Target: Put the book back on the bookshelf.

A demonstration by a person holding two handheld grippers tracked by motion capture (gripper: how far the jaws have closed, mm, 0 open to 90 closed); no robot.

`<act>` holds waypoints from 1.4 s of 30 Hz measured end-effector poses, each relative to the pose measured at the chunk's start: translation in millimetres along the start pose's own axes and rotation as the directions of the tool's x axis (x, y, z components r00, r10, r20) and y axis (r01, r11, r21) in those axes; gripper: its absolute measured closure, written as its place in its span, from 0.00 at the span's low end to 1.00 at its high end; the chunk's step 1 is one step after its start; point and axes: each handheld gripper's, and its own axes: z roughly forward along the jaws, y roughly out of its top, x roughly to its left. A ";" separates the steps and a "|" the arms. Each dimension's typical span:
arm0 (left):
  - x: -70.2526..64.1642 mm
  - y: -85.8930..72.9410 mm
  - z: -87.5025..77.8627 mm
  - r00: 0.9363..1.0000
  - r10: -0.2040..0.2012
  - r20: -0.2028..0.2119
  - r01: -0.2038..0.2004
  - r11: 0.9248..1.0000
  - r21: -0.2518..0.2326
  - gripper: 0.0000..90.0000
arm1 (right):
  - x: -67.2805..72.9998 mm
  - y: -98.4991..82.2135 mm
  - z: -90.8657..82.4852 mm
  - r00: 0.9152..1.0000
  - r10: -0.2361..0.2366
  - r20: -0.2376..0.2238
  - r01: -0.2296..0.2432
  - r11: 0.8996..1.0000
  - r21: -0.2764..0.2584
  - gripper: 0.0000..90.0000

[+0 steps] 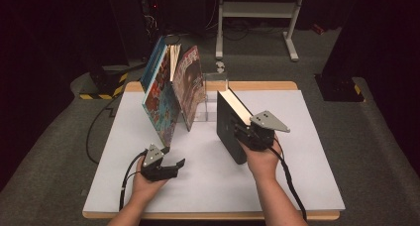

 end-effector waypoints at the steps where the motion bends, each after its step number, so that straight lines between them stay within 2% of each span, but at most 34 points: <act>1: 0.3 0.1 -0.1 1.000 0.002 0.000 -0.002 1.000 0.000 0.24 | 0.0 0.0 0.0 1.000 0.000 0.000 0.000 1.000 0.000 0.59; 7: 0.3 0.1 -0.1 1.000 -0.001 0.000 0.001 1.000 -0.001 0.24 | 7.8 10.2 24.3 1.000 -0.003 0.008 0.003 1.000 -0.006 0.59; 15: 0.8 0.4 -0.3 1.000 -0.004 0.004 0.004 1.000 0.001 0.24 | 12.6 18.2 54.0 0.999 -0.011 0.047 0.011 1.000 -0.001 0.59; 21: 0.7 0.4 0.0 1.000 -0.012 0.004 0.012 1.000 -0.003 0.24 | 11.1 22.1 71.9 0.997 -0.006 0.081 0.006 1.000 -0.001 0.59; 29: 1.0 0.5 -0.2 1.000 -0.010 0.006 0.010 1.000 -0.002 0.24 | 7.5 28.2 94.3 0.990 0.001 0.142 0.001 1.000 -0.013 0.59; 42: 1.6 0.8 -0.6 1.000 -0.013 0.010 0.013 1.000 0.001 0.24 | -0.5 34.3 131.3 0.979 0.017 0.202 -0.017 1.000 -0.003 0.59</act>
